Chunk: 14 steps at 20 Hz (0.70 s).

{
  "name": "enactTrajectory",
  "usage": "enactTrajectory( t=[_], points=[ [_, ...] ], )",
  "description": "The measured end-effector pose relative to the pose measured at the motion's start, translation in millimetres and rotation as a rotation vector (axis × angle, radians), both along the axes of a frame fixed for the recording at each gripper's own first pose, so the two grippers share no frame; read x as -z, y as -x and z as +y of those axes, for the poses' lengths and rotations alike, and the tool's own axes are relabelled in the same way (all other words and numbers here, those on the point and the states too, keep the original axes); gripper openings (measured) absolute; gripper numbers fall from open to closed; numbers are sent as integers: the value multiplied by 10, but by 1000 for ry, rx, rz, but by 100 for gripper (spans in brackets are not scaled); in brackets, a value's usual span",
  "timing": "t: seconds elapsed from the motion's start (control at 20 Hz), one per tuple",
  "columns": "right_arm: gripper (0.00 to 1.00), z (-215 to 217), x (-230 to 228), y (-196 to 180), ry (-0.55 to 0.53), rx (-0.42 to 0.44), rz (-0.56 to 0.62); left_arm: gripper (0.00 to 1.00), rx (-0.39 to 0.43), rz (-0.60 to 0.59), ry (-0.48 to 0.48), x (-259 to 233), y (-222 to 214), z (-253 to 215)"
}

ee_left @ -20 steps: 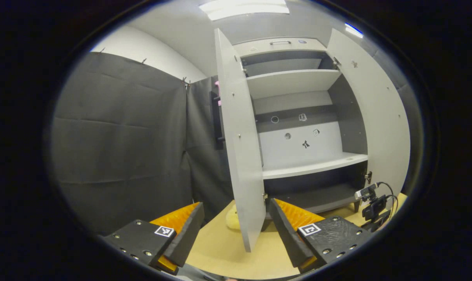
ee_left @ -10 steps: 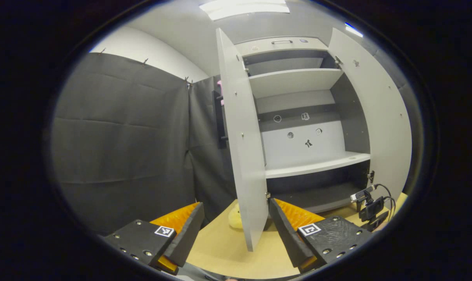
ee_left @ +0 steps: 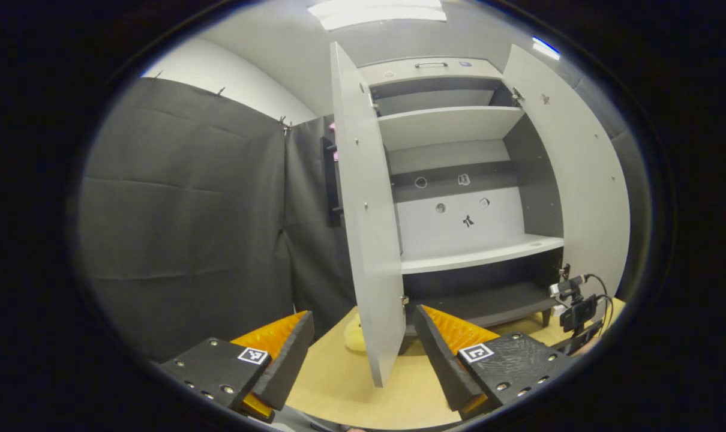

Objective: Grab one shoe with the right hand and put it into the shoe cabinet, grab the other shoe with the left hand and put it into the shoe cabinet; then close the right door with the right hand and the left door with the left hand.

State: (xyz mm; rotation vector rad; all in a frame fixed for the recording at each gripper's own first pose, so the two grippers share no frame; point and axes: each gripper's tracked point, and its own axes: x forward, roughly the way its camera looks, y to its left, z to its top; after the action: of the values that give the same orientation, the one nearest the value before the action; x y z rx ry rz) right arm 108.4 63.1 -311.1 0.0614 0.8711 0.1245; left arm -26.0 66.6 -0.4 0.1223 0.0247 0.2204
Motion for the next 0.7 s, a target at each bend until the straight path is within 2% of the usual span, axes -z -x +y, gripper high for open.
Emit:
enactTrajectory(
  t=[0.25,0.7],
  points=[
    [2,-34,-449,-46,-47,11,-72,98,37,-9,14,11,-69,-92],
    [2,31,-1790,-329,-84,-33,-327,99,96,-27,29,-9,-148,-291]
  ],
)
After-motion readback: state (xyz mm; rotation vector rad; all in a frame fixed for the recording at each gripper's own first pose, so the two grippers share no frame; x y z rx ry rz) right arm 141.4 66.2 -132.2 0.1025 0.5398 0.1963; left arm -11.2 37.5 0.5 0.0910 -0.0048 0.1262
